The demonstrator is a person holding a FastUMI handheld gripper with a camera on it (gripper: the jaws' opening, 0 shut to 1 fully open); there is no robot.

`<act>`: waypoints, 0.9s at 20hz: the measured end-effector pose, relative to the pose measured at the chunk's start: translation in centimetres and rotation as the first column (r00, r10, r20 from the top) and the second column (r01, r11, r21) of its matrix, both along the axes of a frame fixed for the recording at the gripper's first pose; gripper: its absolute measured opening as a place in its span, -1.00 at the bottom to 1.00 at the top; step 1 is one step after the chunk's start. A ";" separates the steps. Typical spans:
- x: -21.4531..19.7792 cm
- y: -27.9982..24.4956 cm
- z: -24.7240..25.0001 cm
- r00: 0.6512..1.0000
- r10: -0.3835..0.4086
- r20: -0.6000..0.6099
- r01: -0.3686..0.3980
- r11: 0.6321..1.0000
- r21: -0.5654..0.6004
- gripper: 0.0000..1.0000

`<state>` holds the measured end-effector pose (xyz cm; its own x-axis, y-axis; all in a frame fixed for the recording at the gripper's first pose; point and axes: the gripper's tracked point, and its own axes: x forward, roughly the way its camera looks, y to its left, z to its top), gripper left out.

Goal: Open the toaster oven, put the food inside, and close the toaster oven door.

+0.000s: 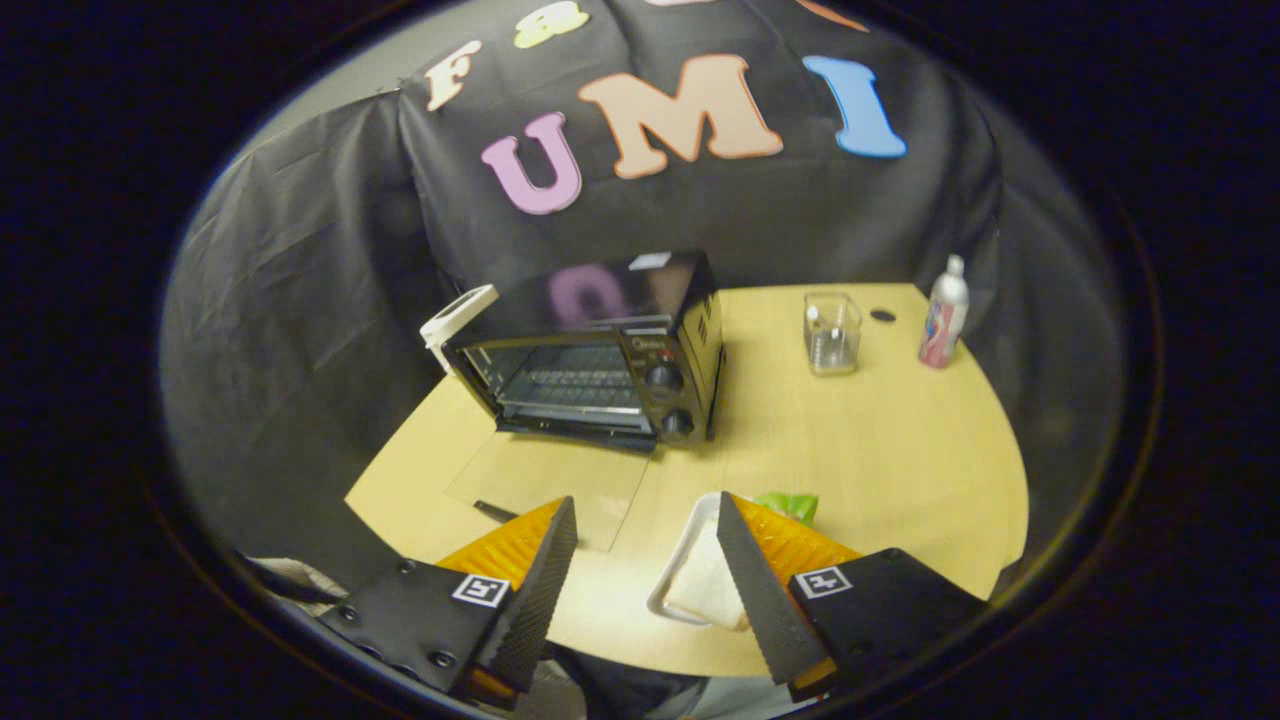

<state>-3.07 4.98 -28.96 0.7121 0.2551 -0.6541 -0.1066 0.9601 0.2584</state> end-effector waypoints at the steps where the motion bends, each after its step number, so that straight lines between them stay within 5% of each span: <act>1: -0.6 -0.9 -1.1 0.998 -0.011 -0.059 0.013 1.000 0.025 0.76; 9: -1.4 -9.0 -5.9 0.953 -0.136 -0.272 0.160 0.985 0.069 0.76; 18: -1.2 -6.8 -10.3 0.917 -0.051 -0.397 0.119 0.982 0.148 0.60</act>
